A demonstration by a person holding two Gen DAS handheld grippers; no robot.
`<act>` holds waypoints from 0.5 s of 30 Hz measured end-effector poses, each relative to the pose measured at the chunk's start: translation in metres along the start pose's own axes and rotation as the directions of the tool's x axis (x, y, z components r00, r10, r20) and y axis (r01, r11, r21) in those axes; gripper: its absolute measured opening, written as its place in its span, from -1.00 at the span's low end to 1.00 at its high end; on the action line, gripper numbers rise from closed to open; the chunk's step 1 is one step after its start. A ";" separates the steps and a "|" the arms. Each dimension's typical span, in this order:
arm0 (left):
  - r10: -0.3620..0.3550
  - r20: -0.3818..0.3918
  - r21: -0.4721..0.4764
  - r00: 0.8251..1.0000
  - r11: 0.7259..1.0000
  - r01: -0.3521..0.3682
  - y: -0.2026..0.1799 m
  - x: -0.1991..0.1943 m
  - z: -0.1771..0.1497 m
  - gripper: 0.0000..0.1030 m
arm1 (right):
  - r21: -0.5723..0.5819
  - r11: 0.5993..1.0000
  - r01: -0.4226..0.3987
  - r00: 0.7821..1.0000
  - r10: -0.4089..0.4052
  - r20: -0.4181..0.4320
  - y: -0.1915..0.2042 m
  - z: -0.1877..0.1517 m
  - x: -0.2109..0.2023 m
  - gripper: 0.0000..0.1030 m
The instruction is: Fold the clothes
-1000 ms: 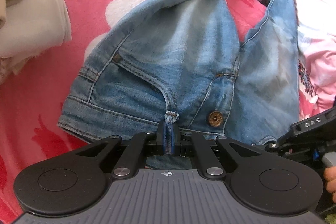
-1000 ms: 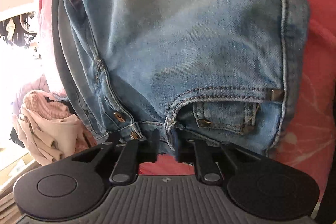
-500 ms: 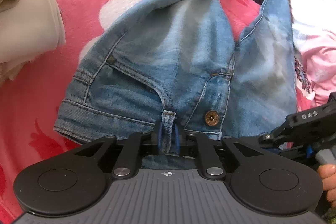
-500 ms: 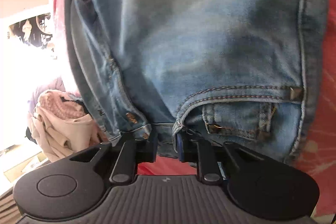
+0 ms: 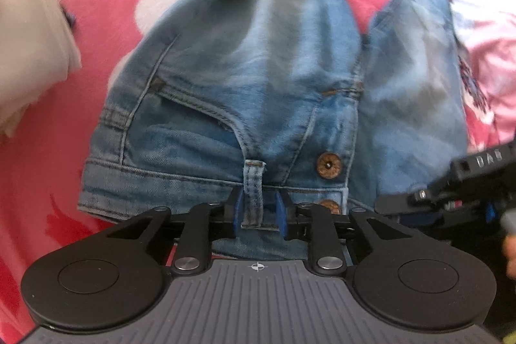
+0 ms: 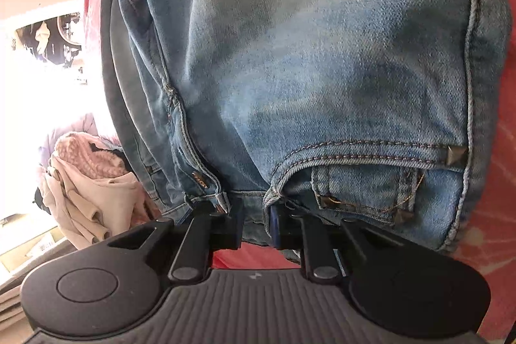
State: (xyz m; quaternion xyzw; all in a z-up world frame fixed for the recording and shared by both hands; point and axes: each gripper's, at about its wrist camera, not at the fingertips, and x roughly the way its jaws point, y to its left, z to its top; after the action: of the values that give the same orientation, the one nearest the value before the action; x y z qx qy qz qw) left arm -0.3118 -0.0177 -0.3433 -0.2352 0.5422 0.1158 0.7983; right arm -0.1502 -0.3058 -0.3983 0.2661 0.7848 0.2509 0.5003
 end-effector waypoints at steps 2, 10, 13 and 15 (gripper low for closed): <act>0.009 0.008 -0.022 1.000 1.000 -0.009 0.001 0.001 0.000 -0.83 | -0.009 1.000 0.004 1.000 -0.004 -0.002 0.000 0.001 0.001 -0.64; 0.106 0.053 0.054 0.993 0.993 -0.109 -0.007 -0.021 -0.008 -0.93 | -0.313 0.944 0.103 0.981 -0.149 -0.127 0.037 -0.005 0.009 -0.92; 0.106 0.073 0.058 0.992 0.992 -0.111 -0.006 -0.038 -0.008 -0.93 | -0.344 0.934 0.101 0.972 -0.167 -0.168 0.044 -0.012 0.010 -0.93; 0.101 0.070 0.051 0.992 0.993 -0.105 -0.003 -0.047 -0.009 -0.93 | -0.350 0.932 0.093 0.965 -0.170 -0.198 0.047 -0.018 0.011 -0.94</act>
State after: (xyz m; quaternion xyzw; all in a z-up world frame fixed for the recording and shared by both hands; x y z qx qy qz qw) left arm -0.3361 -0.0218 -0.3023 -0.1811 0.5295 0.1497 0.8151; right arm -0.1625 -0.2659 -0.3679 0.0927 0.7980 0.3758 0.4619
